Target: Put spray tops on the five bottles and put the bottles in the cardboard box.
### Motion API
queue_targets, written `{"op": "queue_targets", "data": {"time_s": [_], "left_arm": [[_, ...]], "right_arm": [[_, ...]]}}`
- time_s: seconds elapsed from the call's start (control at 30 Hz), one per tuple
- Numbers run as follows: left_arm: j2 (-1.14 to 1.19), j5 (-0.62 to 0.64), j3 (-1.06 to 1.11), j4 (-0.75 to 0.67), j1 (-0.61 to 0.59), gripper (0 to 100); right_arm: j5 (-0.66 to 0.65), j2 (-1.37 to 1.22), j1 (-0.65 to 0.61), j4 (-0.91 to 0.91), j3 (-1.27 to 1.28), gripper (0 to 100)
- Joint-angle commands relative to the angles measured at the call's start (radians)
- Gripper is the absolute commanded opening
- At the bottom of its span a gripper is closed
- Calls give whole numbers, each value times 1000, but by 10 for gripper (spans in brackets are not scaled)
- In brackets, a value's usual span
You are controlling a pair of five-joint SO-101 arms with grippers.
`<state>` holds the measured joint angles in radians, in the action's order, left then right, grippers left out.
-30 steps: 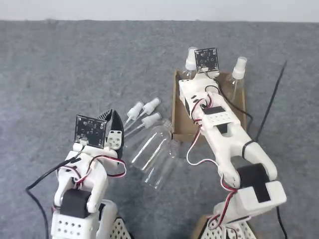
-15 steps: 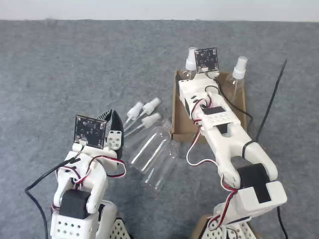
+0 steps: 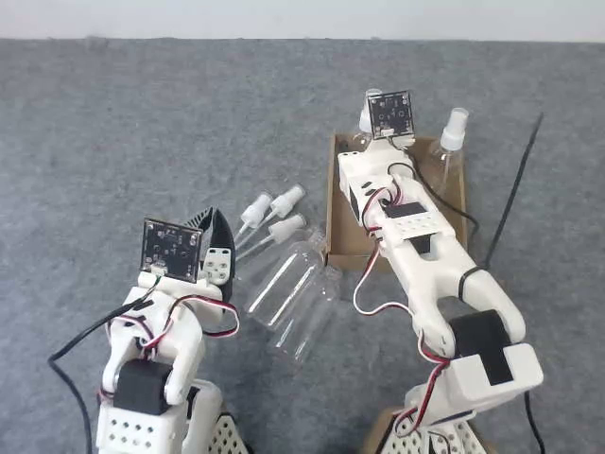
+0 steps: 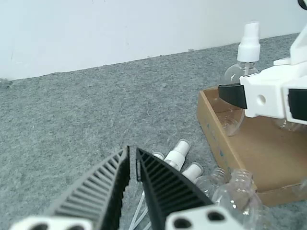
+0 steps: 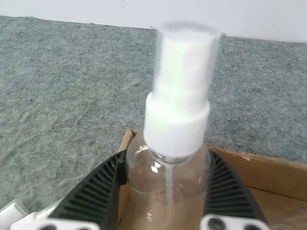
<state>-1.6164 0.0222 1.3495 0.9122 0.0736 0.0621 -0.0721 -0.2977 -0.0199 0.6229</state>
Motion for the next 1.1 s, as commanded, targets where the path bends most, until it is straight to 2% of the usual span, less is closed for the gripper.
{"op": "queue_targets", "data": {"time_s": [0.0, 0.17, 0.37, 0.5, 0.7, 1.07], "left_arm": [[-17, 11, -5, -31, -5, 11], [-17, 11, -5, -32, -5, 11], [-17, 11, -5, -32, -5, 11], [-17, 11, -5, -32, -5, 11], [-17, 11, -5, -32, -6, 11], [-17, 11, -4, -32, -6, 11]], "right_arm": [[0, 21, -12, -13, -66, 166], [0, 22, -25, -13, -66, 173], [0, 22, -27, -12, -66, 262], [-2, 22, -27, -12, -68, 260], [-89, 59, -31, -12, -75, 260], [-91, 254, -28, 220, -213, 257]]}}
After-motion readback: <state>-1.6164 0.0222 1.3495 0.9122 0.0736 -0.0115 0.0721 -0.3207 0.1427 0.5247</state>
